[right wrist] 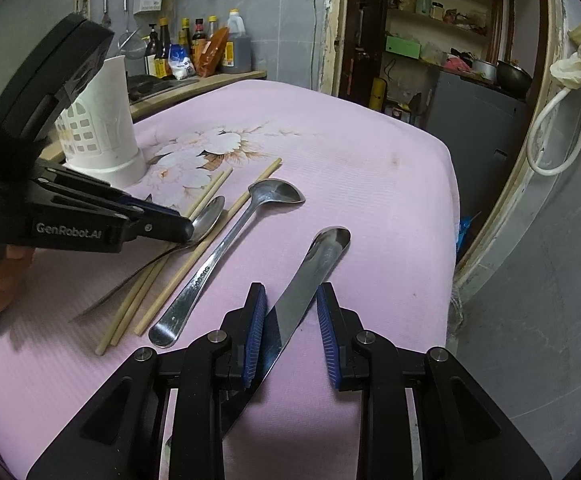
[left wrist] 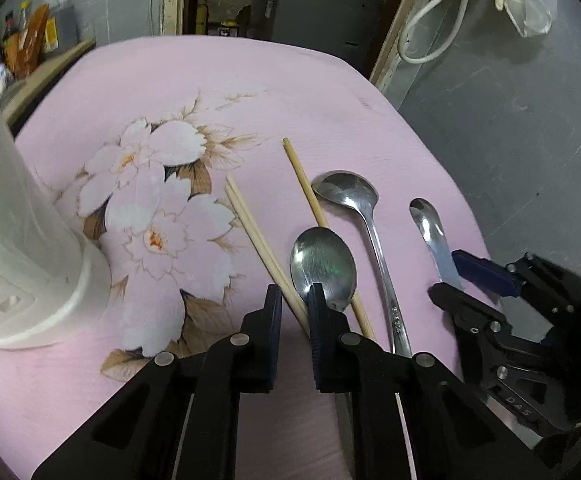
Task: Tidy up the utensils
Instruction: 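Grasp a wooden chopstick with the left tool while the right tool grasps the table knife, then lift the chopstick and knife off the cloth toward the white caddy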
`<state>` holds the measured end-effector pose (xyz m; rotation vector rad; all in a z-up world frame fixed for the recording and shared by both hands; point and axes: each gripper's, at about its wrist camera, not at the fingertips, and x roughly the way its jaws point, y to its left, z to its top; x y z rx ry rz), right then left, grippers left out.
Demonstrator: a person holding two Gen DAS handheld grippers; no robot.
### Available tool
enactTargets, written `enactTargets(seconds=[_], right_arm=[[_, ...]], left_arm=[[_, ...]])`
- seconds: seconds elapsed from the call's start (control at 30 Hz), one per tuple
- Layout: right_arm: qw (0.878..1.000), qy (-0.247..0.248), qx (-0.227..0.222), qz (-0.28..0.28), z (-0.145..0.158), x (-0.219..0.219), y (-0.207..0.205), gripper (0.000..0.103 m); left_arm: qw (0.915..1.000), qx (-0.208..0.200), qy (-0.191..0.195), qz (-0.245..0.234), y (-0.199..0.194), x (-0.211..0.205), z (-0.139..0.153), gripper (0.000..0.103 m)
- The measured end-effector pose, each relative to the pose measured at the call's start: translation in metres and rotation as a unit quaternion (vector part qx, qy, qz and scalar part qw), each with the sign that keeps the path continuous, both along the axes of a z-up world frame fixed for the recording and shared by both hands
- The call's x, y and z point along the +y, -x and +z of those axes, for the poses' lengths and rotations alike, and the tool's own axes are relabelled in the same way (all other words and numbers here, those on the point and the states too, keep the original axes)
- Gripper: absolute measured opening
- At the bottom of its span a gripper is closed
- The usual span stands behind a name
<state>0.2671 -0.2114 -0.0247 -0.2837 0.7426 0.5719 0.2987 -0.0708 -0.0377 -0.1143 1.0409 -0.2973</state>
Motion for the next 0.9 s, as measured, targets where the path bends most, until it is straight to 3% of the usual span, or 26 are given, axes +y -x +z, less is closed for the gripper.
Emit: enactTargets(seconds=[0.23,0.53,0.63,0.8,0.9], right_arm=[[0.999,-0.029,0.016,0.003,0.001,-0.007,0.003,0.02],[0.999,-0.037,0.033,0.016,0.002,-0.009,0.023,0.015],[0.997,-0.045,0.06,0.034,-0.001,-0.007,0.037,0.012],[0.996,-0.033,0.062,0.057,-0.002,-0.001,0.059,0.012],[0.995,-0.029,0.064,0.068,-0.002,-0.001,0.063,0.012]], left_arm=[[0.9978,0.02,0.063,-0.007,0.01,0.02,0.002,0.005],[0.9955,0.041,0.086,-0.005,0.028,0.038,0.004,0.004],[0.9958,0.042,0.082,-0.003,0.037,0.045,0.008,0.004],[0.9957,0.048,0.079,-0.011,0.05,0.056,0.015,0.003],[0.9973,0.037,0.054,-0.033,0.058,0.055,0.019,0.005]])
